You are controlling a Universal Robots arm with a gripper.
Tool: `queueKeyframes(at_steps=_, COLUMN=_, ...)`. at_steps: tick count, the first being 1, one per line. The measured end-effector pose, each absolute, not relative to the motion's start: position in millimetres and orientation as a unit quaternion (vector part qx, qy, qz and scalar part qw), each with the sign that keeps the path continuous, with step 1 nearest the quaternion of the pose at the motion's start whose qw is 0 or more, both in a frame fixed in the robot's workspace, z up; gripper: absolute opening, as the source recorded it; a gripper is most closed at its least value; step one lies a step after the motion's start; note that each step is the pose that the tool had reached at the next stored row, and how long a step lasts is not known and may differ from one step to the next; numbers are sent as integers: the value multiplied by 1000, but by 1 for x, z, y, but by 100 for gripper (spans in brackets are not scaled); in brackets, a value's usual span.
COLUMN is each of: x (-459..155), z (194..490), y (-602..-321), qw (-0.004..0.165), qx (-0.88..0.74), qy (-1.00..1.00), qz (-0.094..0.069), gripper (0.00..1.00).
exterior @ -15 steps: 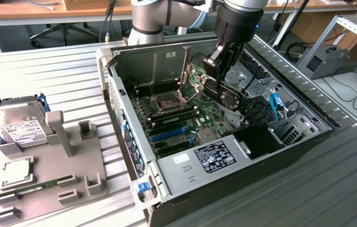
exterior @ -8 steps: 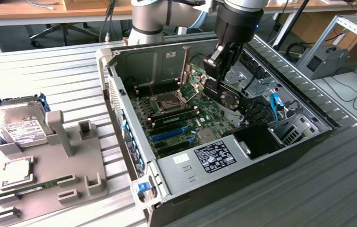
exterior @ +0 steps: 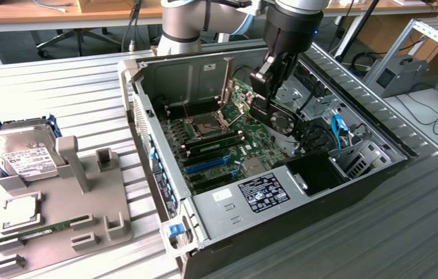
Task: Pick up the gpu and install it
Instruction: 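Insert the gpu into the slot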
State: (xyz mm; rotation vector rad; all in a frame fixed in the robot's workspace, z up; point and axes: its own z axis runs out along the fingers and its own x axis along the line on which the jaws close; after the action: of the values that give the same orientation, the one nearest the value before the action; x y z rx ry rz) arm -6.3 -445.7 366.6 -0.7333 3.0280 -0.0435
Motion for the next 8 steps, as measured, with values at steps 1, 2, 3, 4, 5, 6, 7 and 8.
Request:
queueKeyframes(at_steps=1, x=-6, z=367, y=-446, qw=13, qx=-236, qy=972, qz=-14, gripper=26)
queueKeyframes(at_steps=2, x=-6, z=367, y=-446, qw=13, qx=-237, qy=971, qz=-14, gripper=26)
queueKeyframes(at_steps=3, x=-6, z=367, y=-446, qw=13, qx=-238, qy=971, qz=-14, gripper=26)
queueKeyframes(at_steps=4, x=-6, z=367, y=-446, qw=13, qx=-239, qy=971, qz=-14, gripper=26)
queueKeyframes(at_steps=5, x=-6, z=367, y=-446, qw=13, qx=-240, qy=971, qz=-14, gripper=26)
queueKeyframes(at_steps=6, x=-6, z=367, y=-446, qw=13, qx=-242, qy=970, qz=-14, gripper=26)
queueKeyframes(at_steps=7, x=-6, z=367, y=-446, qw=13, qx=-243, qy=970, qz=-14, gripper=26)
queueKeyframes(at_steps=8, x=-6, z=367, y=-446, qw=13, qx=-244, qy=970, qz=-14, gripper=26)
